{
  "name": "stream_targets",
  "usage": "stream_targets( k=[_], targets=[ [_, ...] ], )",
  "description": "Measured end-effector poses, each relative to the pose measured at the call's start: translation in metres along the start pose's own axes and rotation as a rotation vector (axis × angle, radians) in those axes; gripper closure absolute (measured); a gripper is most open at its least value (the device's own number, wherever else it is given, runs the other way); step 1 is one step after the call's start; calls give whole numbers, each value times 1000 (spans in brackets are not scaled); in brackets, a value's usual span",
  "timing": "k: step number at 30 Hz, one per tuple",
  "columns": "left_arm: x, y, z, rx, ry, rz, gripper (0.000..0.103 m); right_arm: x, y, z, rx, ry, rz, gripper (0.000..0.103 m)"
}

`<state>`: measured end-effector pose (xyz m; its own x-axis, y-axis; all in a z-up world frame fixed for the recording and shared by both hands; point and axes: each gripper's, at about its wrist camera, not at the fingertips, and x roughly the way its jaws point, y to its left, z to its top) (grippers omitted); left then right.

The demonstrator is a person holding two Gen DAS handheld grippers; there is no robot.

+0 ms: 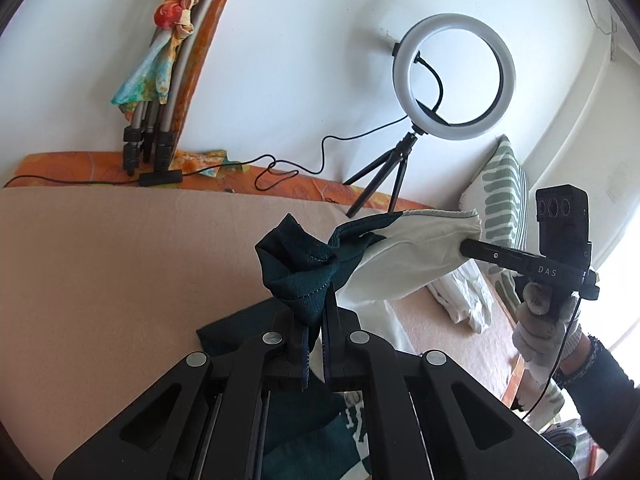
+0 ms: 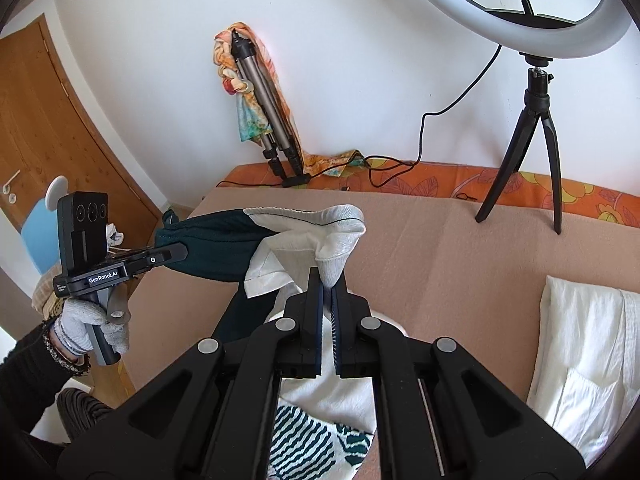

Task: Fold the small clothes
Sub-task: 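Lift the collar end with both tools, fold it over the hem, release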

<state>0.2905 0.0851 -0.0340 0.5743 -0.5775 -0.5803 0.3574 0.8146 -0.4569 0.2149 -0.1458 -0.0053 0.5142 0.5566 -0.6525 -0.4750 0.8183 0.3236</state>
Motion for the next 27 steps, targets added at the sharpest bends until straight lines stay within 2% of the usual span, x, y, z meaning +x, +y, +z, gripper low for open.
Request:
stream_targets(
  k=[9,14,21,27],
  targets=[
    [-27,-27,-88,103,89,25,100,-25,42,-99,-99,62,-32,98],
    [-27,-30,-127,144,169,53,100,-26,58,-146,-193,96,-104,98],
    [-29,-41,-154,188,206,69,100,-29,52,-165,-254,98,-186,98],
    [-29,-43,-166,170,298,68,93,-42,58,-189,-380,175,-226,98]
  ],
)
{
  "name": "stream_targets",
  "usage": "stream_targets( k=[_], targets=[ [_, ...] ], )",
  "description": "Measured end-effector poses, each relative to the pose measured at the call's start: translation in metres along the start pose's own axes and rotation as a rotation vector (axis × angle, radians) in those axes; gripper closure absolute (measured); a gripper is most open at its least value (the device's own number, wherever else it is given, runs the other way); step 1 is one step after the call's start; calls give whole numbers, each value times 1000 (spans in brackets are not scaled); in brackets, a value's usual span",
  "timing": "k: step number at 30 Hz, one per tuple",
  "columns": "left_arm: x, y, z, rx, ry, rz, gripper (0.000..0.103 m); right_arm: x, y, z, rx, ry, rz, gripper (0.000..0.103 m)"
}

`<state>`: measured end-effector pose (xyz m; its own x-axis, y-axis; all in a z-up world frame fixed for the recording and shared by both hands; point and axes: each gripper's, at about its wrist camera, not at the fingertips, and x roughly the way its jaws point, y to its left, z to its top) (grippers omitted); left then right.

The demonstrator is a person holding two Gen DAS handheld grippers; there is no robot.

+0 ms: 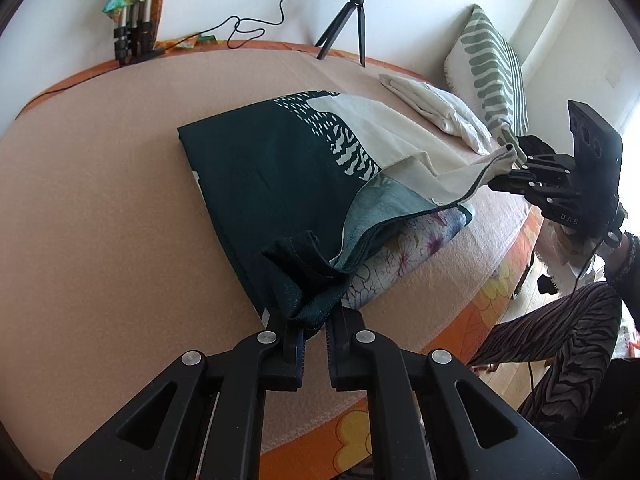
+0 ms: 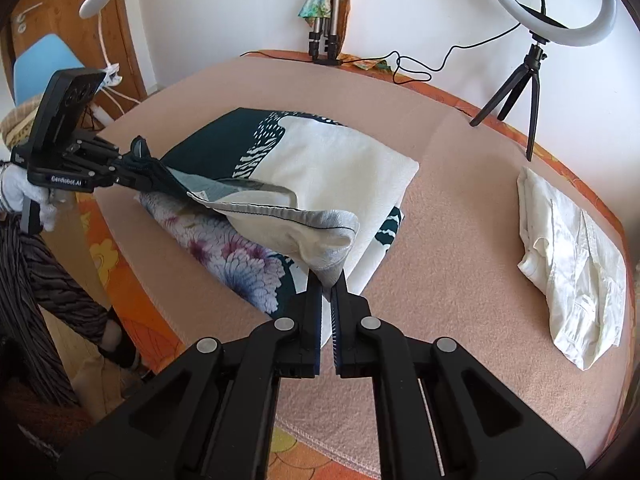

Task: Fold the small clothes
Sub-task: 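Lift the collar end with both tools, fold it over the hem, release, then grasp the folded edge with both tools and tuck it flat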

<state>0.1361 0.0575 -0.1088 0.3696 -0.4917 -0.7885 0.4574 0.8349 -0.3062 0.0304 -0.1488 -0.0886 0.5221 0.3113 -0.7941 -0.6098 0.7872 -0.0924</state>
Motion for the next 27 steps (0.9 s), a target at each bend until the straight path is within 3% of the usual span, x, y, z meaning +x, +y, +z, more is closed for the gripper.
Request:
stream_targets(
  k=[4,7,8,9,10,11,12,14,18,21,25,27],
  targets=[
    [-11,-4,-9,5,22,-3,91,-12,-1,-19,-21,59,-20,97],
    [-22,-10,-15,22,23,-15,91,-26,-12,-25,37,51,-8,93],
    [-27,-13,-16,27,13,-23,91,-30,-18,-25,79,45,9,87],
    [-32,-16,-16,33,-1,-31,91,-32,-25,-24,131,42,21,72],
    [-37,-18,-15,41,-18,-46,91,-33,-31,-23,191,35,40,64],
    [-42,-21,-14,51,-39,-54,91,-33,-36,-23,249,26,75,58],
    [-48,-23,-12,60,-60,-56,91,-30,-43,-23,310,21,113,57],
    [-58,-26,-8,73,-99,-69,91,-20,-54,-25,434,29,180,57],
    [-54,-26,2,85,-108,-15,91,11,-74,-38,676,77,321,57],
    [-35,-23,5,88,-79,5,91,27,-74,-41,757,110,428,57],
    [-9,-17,6,77,-34,18,91,46,-67,-45,824,135,462,59],
    [-1,-13,6,60,-23,14,91,51,-65,-46,859,129,496,92]
  ],
)
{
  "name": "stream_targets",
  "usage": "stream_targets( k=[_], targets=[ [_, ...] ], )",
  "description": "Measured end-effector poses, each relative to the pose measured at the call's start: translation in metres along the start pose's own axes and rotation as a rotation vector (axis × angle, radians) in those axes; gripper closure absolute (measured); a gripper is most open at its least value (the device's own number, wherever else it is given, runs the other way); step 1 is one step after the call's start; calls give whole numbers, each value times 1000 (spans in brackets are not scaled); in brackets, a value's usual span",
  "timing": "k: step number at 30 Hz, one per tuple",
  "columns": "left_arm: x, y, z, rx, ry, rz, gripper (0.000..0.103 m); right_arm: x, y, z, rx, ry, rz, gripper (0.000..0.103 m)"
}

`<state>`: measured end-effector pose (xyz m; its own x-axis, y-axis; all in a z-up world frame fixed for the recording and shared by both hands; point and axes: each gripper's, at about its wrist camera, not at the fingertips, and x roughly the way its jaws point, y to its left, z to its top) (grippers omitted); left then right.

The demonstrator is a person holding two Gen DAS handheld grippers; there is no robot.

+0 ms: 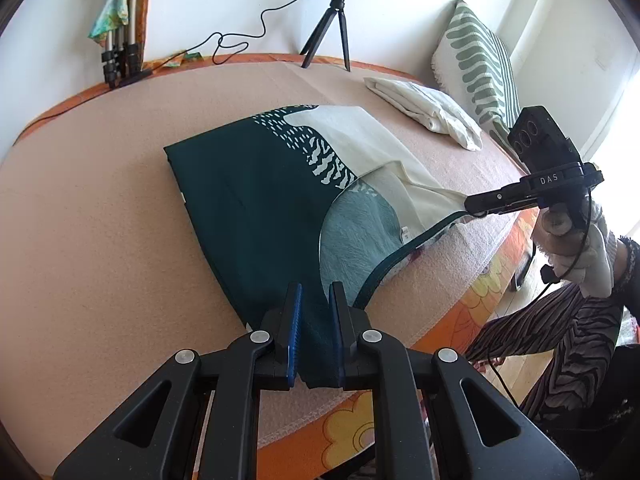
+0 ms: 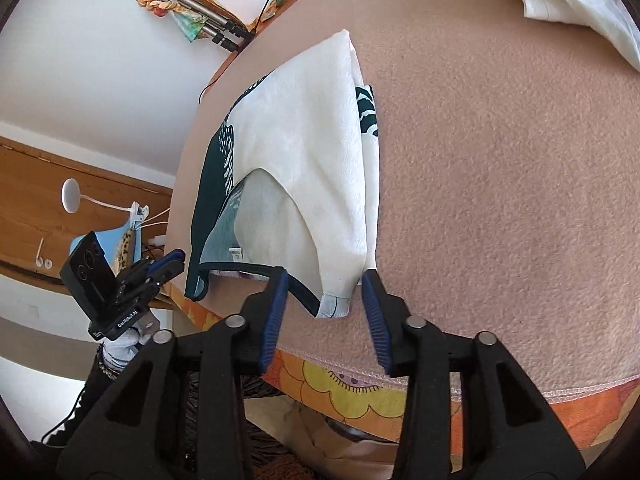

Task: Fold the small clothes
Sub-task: 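Grasp the folded edge with both tools and tuck it flat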

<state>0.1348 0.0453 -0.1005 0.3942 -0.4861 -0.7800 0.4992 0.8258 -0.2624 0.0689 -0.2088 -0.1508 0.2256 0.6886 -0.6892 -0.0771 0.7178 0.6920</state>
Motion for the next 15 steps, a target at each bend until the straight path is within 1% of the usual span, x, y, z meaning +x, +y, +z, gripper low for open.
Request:
stream_targets(
  k=[1,3,5,6,8,10,11,13,14,15],
  targets=[
    [2,1,-1,-2,4,5,91,-2,3,-1,-5,-15,-2,92],
    [4,3,-3,3,14,14,91,-14,20,-7,-90,-55,-47,93],
    [6,6,-6,4,31,23,91,-21,33,-16,-171,-65,-143,93],
    [7,9,-6,-2,38,26,91,-19,35,-20,-188,-47,-183,93],
    [6,16,-6,-32,37,22,91,-13,35,-28,-229,9,-229,93],
    [2,21,-1,-58,18,20,91,-8,40,-34,-293,26,-320,93],
    [-2,22,2,-65,3,19,91,-9,41,-34,-303,25,-337,92],
    [-8,23,12,-74,-29,15,91,-16,44,-31,-295,20,-340,91],
    [-11,22,17,-79,-46,8,91,-22,48,-28,-301,-2,-324,91],
    [-13,21,24,-80,-63,0,91,-29,52,-24,-316,-26,-314,88]
  ],
)
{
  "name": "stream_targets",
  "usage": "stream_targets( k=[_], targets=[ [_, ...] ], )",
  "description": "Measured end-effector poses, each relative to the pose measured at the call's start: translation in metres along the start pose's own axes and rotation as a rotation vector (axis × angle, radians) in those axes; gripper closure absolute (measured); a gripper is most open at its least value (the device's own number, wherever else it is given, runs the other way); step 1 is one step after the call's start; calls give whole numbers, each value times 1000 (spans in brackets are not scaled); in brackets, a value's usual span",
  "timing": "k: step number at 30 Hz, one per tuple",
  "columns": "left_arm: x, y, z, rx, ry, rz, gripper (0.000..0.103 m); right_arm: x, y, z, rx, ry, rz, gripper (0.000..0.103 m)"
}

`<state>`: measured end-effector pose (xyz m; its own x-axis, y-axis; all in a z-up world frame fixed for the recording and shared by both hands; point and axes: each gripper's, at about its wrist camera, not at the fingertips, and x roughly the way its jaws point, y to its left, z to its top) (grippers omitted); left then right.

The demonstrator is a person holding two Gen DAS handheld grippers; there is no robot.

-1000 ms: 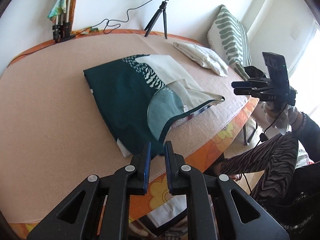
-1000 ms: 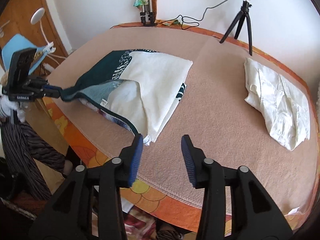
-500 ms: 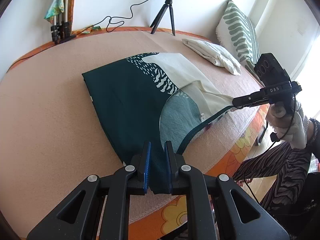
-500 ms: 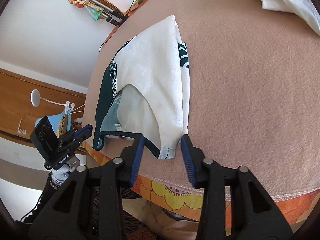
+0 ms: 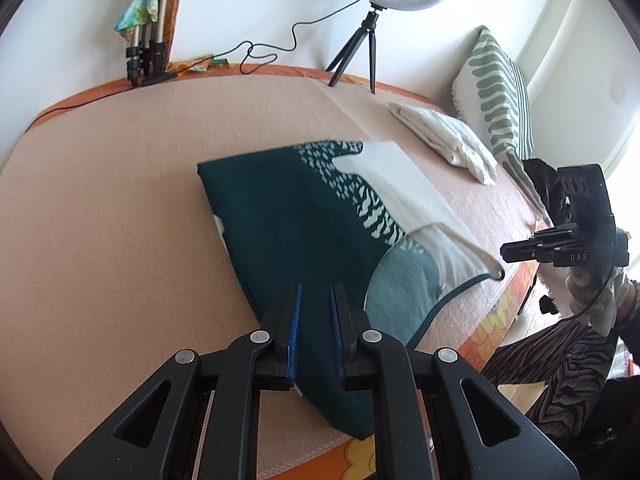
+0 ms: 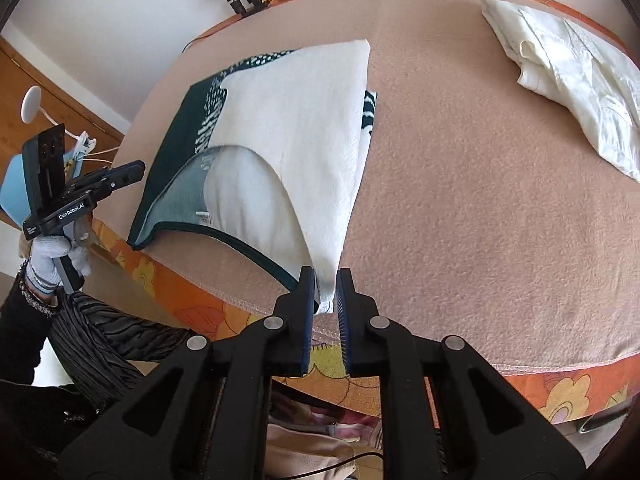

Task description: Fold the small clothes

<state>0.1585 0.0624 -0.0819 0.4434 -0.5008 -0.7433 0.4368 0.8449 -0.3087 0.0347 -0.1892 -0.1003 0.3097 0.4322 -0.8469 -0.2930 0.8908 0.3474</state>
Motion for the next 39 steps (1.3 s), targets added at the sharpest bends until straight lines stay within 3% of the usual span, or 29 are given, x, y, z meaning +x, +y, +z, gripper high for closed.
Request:
stream_targets(
  k=[2,8,11,14,20,22,25,29,35,39],
  targets=[
    [0,-4,14,6,-30,3,91,-16,4,13,-24,-78,0,81],
    [27,-17,59,-26,-76,-43,91,-19,15,82,-45,-227,1,81],
    [48,-25,76,-22,-69,-64,91,8,12,113,21,-209,87,81],
    [68,-24,83,-34,-53,-65,91,39,22,132,-15,-183,42,81],
    [99,1,85,-111,-5,-33,91,92,18,146,-34,-95,6,81],
    [110,6,83,-95,27,22,91,101,13,149,-26,-81,-19,81],
    [113,13,75,-94,35,2,91,110,-3,149,10,-48,-71,81],
    [100,20,70,-63,27,65,91,99,-18,151,42,-70,-97,86],
    [78,69,62,-206,9,172,91,78,-49,152,134,-96,-156,83],
    [47,77,57,-236,-59,174,91,53,-59,149,185,-131,-75,78]
  ],
)
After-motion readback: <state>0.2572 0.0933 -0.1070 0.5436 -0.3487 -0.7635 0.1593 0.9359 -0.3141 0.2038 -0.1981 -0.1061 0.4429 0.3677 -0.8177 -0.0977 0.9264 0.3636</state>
